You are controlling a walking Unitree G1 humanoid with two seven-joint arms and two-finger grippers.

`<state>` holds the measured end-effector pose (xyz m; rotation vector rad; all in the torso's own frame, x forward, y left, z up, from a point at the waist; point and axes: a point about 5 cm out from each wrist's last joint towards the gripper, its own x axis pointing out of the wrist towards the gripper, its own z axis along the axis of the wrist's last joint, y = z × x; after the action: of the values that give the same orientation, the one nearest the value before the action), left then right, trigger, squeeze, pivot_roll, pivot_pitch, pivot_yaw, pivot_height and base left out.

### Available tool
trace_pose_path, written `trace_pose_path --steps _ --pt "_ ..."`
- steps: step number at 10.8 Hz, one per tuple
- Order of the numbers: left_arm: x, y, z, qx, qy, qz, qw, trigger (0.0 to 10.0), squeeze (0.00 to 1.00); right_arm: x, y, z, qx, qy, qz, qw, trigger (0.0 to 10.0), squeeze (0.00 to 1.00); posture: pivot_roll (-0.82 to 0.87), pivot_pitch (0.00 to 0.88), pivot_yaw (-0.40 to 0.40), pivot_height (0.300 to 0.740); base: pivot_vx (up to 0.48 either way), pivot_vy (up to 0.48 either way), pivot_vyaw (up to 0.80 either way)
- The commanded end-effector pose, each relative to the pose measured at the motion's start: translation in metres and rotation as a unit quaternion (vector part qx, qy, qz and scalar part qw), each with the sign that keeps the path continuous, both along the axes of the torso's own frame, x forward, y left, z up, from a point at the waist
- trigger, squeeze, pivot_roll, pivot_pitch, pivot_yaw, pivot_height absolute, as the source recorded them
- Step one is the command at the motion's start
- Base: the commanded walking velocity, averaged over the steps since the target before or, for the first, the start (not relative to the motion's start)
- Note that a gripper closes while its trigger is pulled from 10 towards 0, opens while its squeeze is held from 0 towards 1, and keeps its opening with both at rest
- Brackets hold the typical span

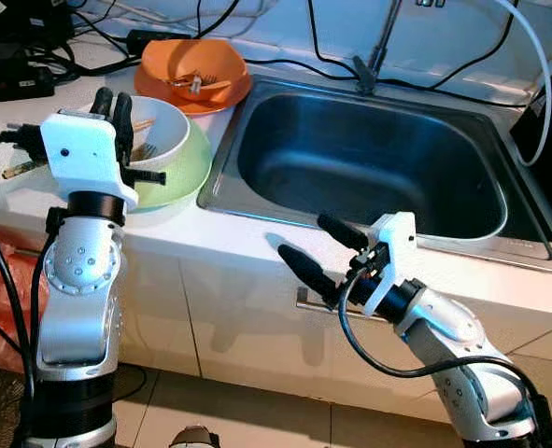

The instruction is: Kitchen organization

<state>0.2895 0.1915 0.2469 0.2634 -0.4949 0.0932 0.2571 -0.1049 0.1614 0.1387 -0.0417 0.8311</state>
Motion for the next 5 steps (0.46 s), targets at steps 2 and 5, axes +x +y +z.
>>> trace_pose_path --steps 2,5 --pt "-0.001 0.000 -0.010 0.006 0.012 0.003 1.000 10.0 1.00 0.000 -0.005 0.004 -0.003 -0.005 0.000 1.000 10.0 0.00 0.10 0.083 -0.063 0.740 0.000 0.000 0.00" --pt "0.002 0.001 -0.023 0.001 0.041 0.004 0.999 10.0 0.00 0.000 -0.005 0.005 -0.005 -0.007 -0.001 1.000 10.0 0.00 0.10 0.085 -0.066 0.740 0.000 0.000 0.00"
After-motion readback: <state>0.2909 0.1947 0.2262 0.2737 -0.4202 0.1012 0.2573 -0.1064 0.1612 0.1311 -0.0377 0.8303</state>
